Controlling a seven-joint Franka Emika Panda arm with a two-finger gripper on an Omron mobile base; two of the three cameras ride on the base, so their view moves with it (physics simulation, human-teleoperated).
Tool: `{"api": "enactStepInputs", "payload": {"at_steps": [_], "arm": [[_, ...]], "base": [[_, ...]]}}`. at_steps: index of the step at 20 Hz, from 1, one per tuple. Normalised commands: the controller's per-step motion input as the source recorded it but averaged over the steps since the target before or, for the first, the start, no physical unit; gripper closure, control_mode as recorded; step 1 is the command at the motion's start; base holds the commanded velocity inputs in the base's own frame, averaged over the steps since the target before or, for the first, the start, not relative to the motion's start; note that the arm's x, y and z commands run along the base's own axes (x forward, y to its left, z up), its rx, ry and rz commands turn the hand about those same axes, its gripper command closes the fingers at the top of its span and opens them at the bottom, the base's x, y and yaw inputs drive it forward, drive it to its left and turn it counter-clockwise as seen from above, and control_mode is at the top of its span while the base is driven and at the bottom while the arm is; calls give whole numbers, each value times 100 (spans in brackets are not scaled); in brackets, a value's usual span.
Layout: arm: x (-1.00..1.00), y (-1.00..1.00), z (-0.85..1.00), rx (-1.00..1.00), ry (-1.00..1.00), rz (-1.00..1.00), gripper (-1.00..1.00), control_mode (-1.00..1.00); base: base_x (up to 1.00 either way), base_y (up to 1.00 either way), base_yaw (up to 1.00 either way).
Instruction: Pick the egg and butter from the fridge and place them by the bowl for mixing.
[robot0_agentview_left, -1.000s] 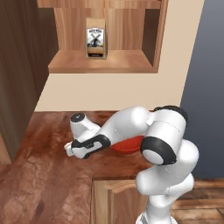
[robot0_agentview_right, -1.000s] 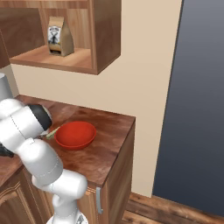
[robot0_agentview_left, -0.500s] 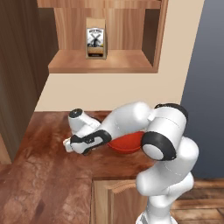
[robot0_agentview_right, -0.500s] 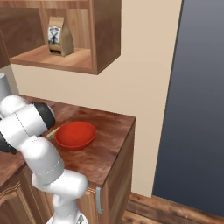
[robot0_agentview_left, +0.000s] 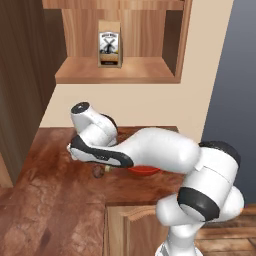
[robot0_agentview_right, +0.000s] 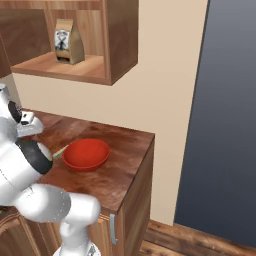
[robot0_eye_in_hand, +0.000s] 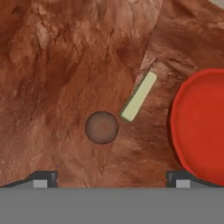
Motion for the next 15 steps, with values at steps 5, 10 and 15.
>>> {"api": "enactStepInputs", "payload": {"at_steps": [5,10,15], "arm": [[-100,-68,51,5,-23,1,-100,-100],[-100,-99,16,25,-17,0,-100,-100],[0,0,0,0,0,1,-100,-100]], "base": [[0,0,0],[0,0,0],[0,0,0]]}}
